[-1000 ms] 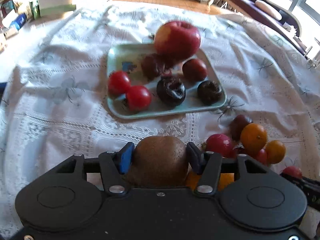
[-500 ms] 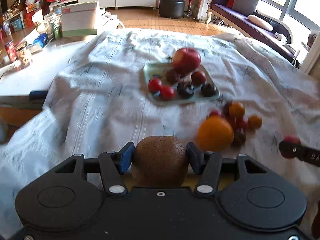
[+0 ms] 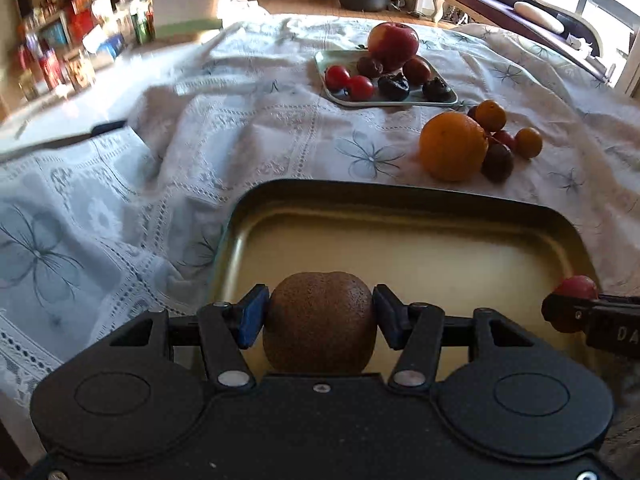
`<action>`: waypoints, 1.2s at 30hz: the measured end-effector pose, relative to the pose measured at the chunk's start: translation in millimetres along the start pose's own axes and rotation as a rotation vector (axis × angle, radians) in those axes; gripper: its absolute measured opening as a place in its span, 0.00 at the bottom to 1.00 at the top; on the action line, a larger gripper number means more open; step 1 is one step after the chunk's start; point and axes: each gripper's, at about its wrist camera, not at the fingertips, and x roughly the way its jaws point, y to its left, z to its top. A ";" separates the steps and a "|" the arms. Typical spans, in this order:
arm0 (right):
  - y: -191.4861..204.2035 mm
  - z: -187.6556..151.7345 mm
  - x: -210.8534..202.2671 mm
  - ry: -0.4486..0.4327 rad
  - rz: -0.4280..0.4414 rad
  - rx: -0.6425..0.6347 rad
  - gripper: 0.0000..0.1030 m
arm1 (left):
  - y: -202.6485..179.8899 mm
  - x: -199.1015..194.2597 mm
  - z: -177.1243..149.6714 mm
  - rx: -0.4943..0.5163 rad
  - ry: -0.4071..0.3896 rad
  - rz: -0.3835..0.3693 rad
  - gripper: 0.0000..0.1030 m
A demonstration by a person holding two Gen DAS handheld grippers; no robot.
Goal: Organize fruits
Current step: 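Lower the kiwi into the gold tray with the left gripper while the right places the red plum there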
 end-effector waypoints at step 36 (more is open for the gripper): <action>3.9 -5.4 -4.6 -0.035 -0.004 -0.007 0.41 | -10.9 -6.0 -11.9 0.044 -0.017 0.067 0.59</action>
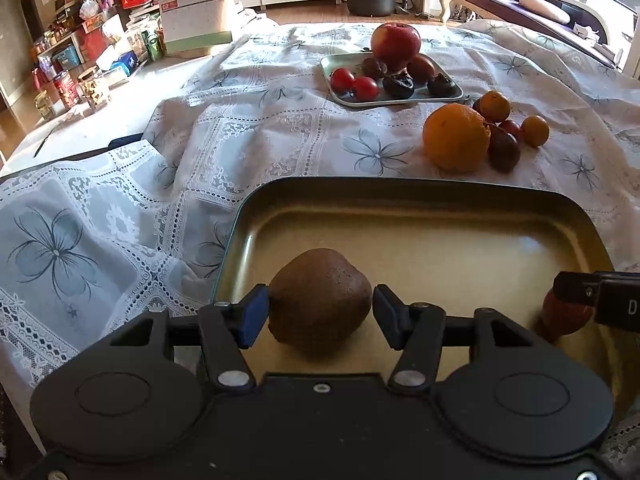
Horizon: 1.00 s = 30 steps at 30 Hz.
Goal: Organize fruits
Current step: 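Lower the kiwi into the gold tray with the left gripper while the right places the red plum there, then grasp the large orange with the left gripper while the right gripper grasps a small orange tomato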
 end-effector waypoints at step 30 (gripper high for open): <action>-1.0 -0.5 2.8 0.017 0.004 0.008 0.41 | -8.1 -9.5 -2.7 0.028 -0.008 -0.030 0.59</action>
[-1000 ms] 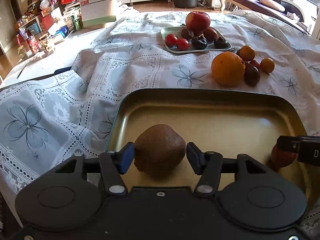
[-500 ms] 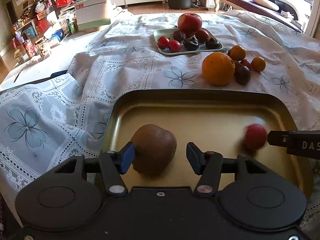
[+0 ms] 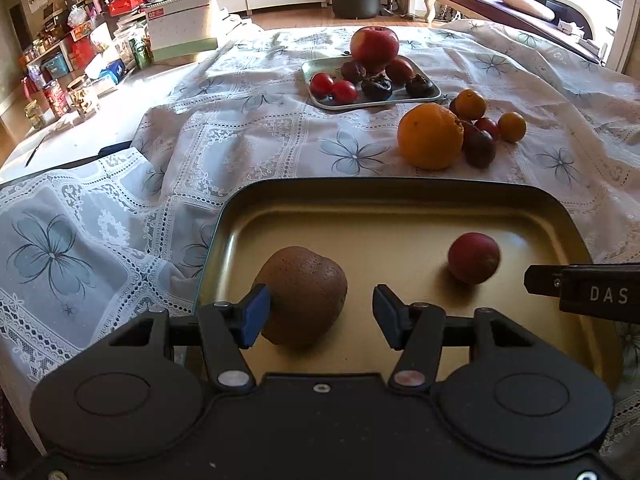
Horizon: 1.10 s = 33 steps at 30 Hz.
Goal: Organize fruits
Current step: 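Grasp the large orange with the left gripper while the right gripper grasps a small orange tomato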
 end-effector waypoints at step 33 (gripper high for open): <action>-89.1 168.7 57.8 -0.003 -0.034 0.239 0.42 | -69.2 60.7 112.9 0.207 -0.061 -0.187 0.60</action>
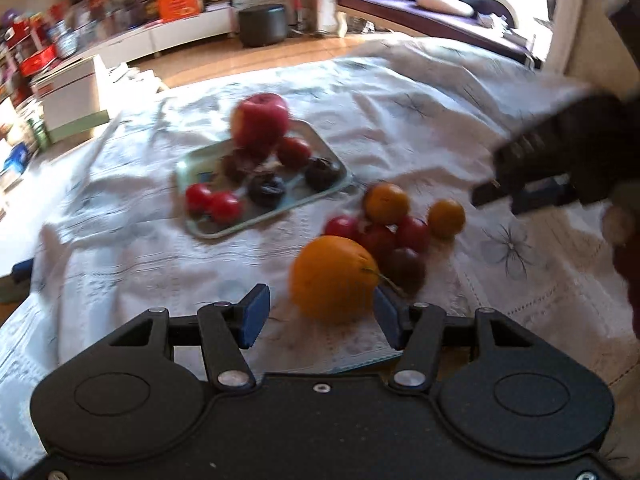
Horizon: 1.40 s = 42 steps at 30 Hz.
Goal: Organize fruits
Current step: 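Grasp the large orange with the left gripper while the right gripper grasps a small orange tomato, then lower the orange into the tray with the left gripper while the right releases the orange tomato there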
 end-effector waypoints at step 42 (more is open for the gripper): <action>-11.0 11.3 36.0 -0.008 0.048 0.096 0.38 | 29.6 37.4 9.5 -0.116 0.032 0.049 0.66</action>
